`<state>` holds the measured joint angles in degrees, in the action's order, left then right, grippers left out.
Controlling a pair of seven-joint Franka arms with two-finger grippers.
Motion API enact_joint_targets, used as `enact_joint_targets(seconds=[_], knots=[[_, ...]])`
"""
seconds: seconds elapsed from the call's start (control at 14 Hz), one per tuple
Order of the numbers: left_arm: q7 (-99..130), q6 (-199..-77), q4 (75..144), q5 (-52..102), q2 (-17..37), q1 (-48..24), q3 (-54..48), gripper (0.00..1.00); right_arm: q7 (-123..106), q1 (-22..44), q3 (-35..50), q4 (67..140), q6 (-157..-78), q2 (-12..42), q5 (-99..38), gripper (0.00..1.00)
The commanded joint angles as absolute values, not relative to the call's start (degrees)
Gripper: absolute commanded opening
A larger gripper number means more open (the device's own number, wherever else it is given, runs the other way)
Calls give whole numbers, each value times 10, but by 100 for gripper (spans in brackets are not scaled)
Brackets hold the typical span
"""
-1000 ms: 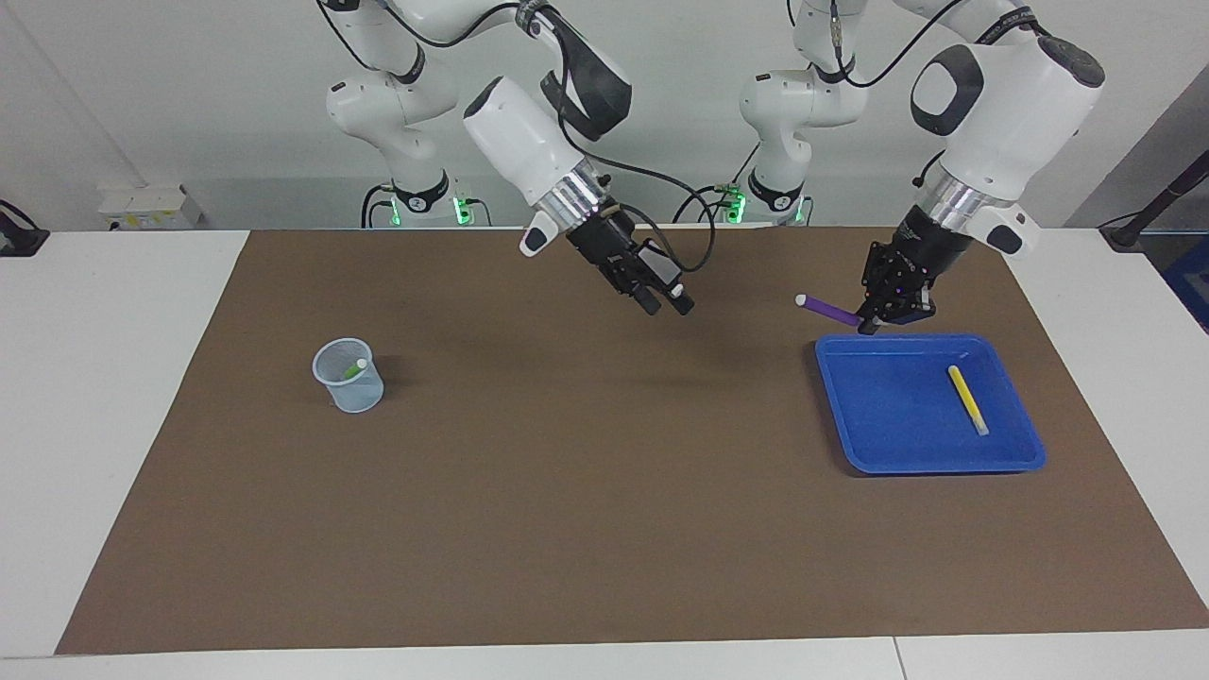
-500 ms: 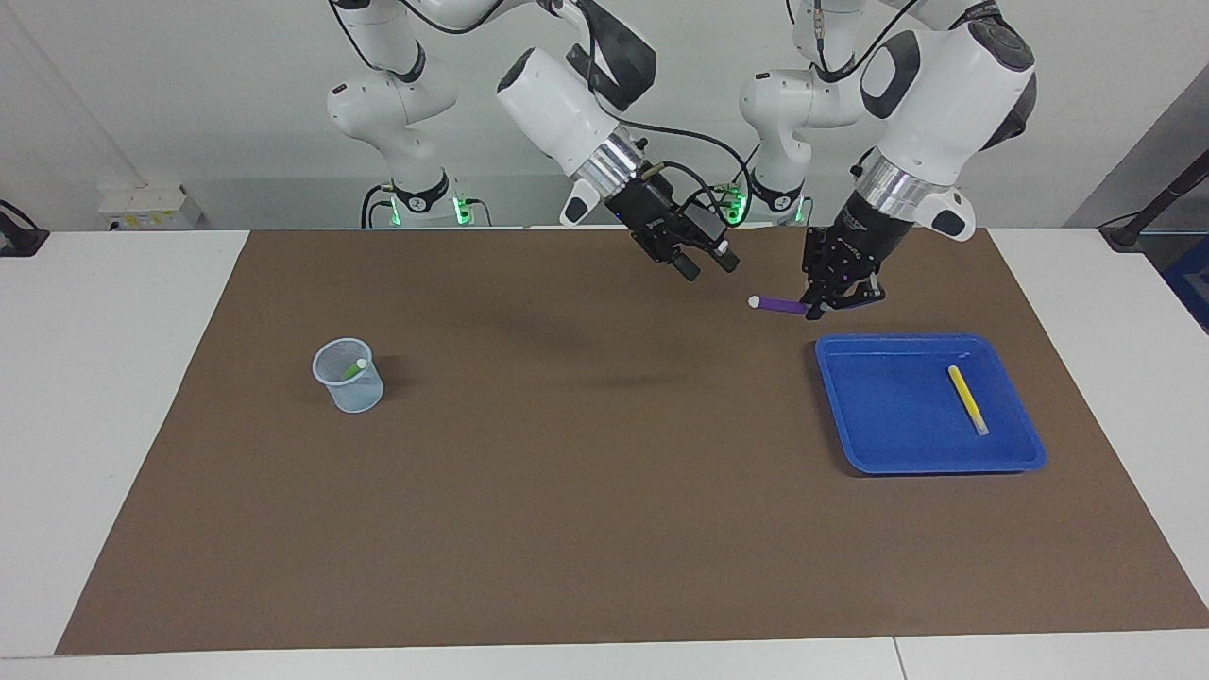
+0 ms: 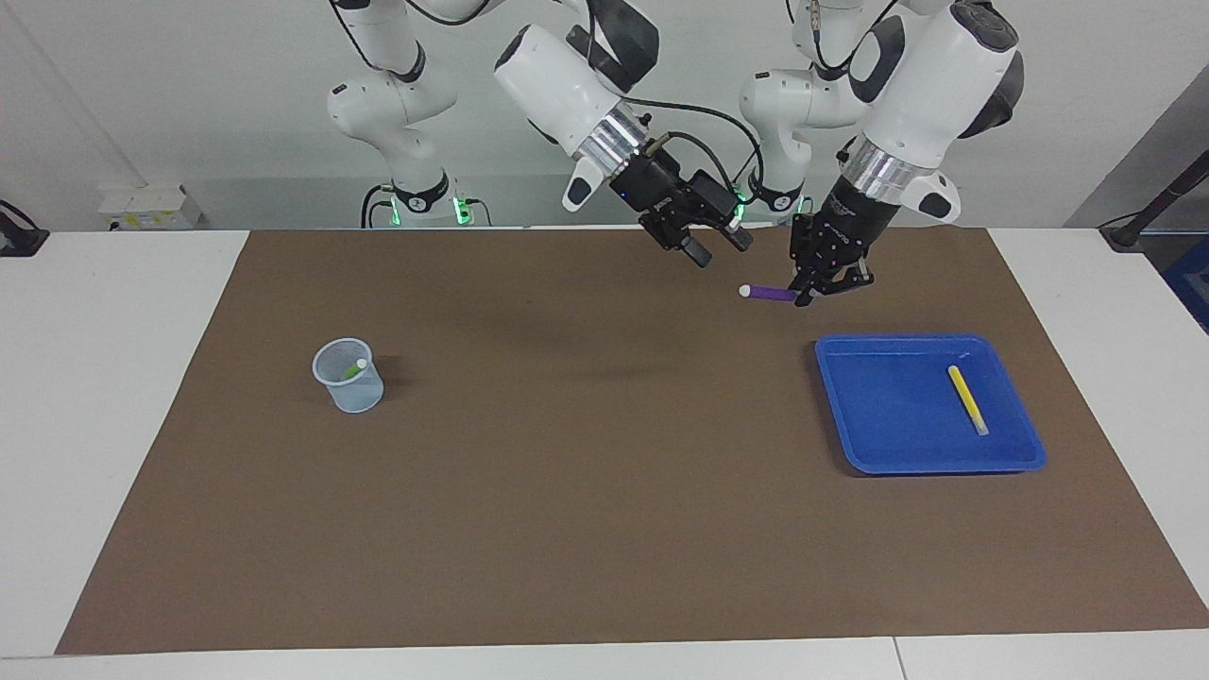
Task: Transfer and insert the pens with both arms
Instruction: 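Grasp the purple pen's free end with the right gripper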
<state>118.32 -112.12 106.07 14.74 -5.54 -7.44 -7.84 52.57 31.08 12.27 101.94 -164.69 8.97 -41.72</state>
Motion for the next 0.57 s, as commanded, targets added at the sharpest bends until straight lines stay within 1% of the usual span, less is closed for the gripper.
enact_joint_targets(seconds=[0.0,0.14,0.29,0.43,0.5], knots=[[1194,-1121,1086,151,-82,-84,-75,0,527,329,125,1009,-1686,117,-401,96],[1188,-1122,1086,151,-82,-85,-76,0,522,330,125,1009,-1688,122,-400,93],[1187,-1122,1085,151,-82,-85,-76,0,526,332,126,1003,-1716,130,-386,93],[1177,-1121,1085,151,-82,-94,-76,0,520,333,125,1005,-1717,130,-386,91],[1174,-1121,1086,151,-82,-95,-75,0,512,332,125,1005,-1717,130,-386,87]])
